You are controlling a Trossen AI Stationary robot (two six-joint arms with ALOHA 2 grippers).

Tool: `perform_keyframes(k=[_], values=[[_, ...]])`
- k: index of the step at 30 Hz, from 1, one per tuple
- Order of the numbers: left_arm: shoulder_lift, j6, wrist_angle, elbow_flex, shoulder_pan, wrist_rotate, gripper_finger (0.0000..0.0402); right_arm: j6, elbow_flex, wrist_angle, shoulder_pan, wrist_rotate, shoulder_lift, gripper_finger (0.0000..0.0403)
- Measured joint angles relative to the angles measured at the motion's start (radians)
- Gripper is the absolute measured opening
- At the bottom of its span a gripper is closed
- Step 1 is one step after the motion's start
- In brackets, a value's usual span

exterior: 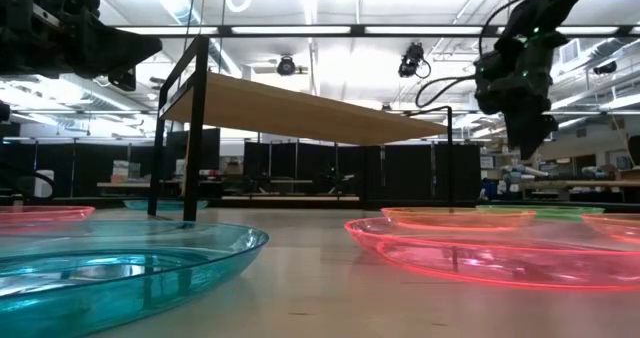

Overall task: Place and stack plates onto a shelf
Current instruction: Put the right green plate on the shelf

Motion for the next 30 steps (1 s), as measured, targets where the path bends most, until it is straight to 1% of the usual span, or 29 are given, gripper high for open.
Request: perform_keyframes(k=[3, 7, 15, 20, 24, 30], values=[[0.0, 0.0, 0.0, 0.0, 0.0, 0.0, 0.0013, 0.005, 0.0, 0.036, 0.01, 0.024, 0.044, 0.0289], [0.0, 0.0, 0.0, 0.0, 0.0, 0.0, 0.0013, 0.009, 0.0, 0.103, 0.02, 0.108, 0.114, 0.0289], [0.0, 0.0, 0.0, 0.0, 0.0, 0.0, 0.0013, -0.014, 0.0, 0.136, 0.02, 0.122, 0.258, 0.0289], [0.0, -0.001, 0.0, 0.0, 0.0, 0.0, 0.0013, -0.057, 0.003, 0.127, 0.029, 0.129, 0.272, 0.0286], [0.0, -0.001, 0.0, 0.0, 0.0, 0.0, 0.0013, -0.06, 0.003, 0.13, 0.028, 0.128, 0.281, 0.0281], [0.0, -0.001, 0.0, 0.0, 0.0, 0.0, 0.0013, -0.061, 0.003, 0.143, 0.074, 0.156, 0.325, 0.0274]])
